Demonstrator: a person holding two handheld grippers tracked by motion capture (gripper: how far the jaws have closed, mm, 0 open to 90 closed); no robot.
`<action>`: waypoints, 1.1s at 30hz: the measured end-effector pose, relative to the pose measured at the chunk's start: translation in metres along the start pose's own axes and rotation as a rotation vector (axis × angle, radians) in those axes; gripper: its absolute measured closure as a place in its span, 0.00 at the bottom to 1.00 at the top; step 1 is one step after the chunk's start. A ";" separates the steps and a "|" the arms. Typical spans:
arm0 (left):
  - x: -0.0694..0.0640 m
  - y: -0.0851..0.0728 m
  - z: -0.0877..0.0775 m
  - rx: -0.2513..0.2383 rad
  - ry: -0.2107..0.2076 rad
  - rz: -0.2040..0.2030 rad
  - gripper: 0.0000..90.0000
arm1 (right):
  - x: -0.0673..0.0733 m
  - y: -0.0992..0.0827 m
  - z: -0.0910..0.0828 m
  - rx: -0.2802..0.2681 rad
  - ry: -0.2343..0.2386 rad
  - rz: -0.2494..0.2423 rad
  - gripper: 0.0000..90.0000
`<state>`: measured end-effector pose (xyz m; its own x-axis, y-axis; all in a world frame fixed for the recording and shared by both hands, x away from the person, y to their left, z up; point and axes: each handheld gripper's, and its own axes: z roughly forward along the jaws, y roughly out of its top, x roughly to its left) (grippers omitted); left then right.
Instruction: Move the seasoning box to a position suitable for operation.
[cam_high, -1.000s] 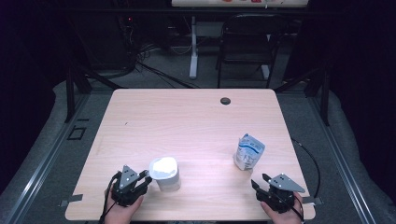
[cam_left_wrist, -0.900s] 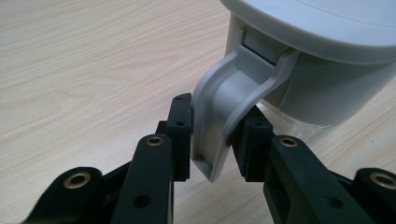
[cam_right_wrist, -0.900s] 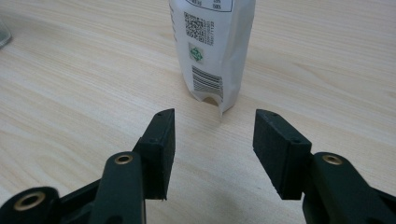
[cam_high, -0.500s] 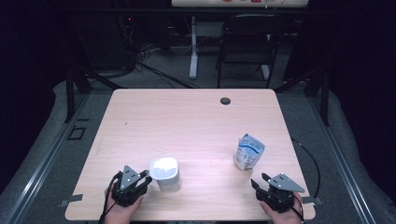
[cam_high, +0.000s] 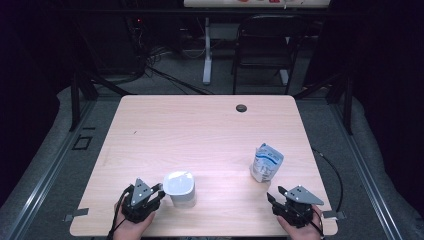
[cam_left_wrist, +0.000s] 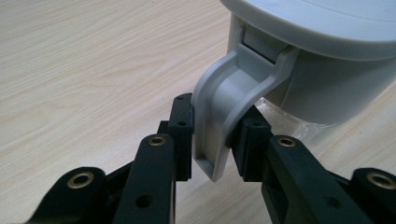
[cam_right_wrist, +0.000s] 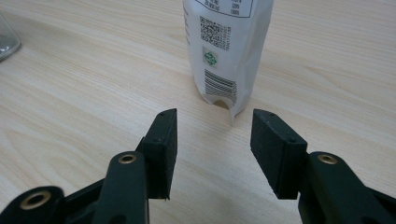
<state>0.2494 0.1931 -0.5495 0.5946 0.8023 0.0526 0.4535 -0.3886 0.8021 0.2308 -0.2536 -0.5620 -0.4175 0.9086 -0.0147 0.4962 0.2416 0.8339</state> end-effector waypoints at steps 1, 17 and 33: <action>-0.001 0.000 0.000 0.000 -0.002 0.003 0.81 | 0.000 0.000 0.000 0.000 0.001 -0.001 0.57; -0.020 0.004 0.001 0.009 -0.015 0.016 0.80 | 0.010 0.004 0.002 -0.007 0.027 -0.017 0.57; -0.037 0.009 0.005 0.025 -0.019 0.029 0.80 | 0.032 0.011 0.004 -0.008 0.091 -0.070 0.58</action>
<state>0.2344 0.1575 -0.5472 0.6197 0.7822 0.0640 0.4527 -0.4229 0.7850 0.2257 -0.2205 -0.5554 -0.5183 0.8548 -0.0237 0.4571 0.3003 0.8372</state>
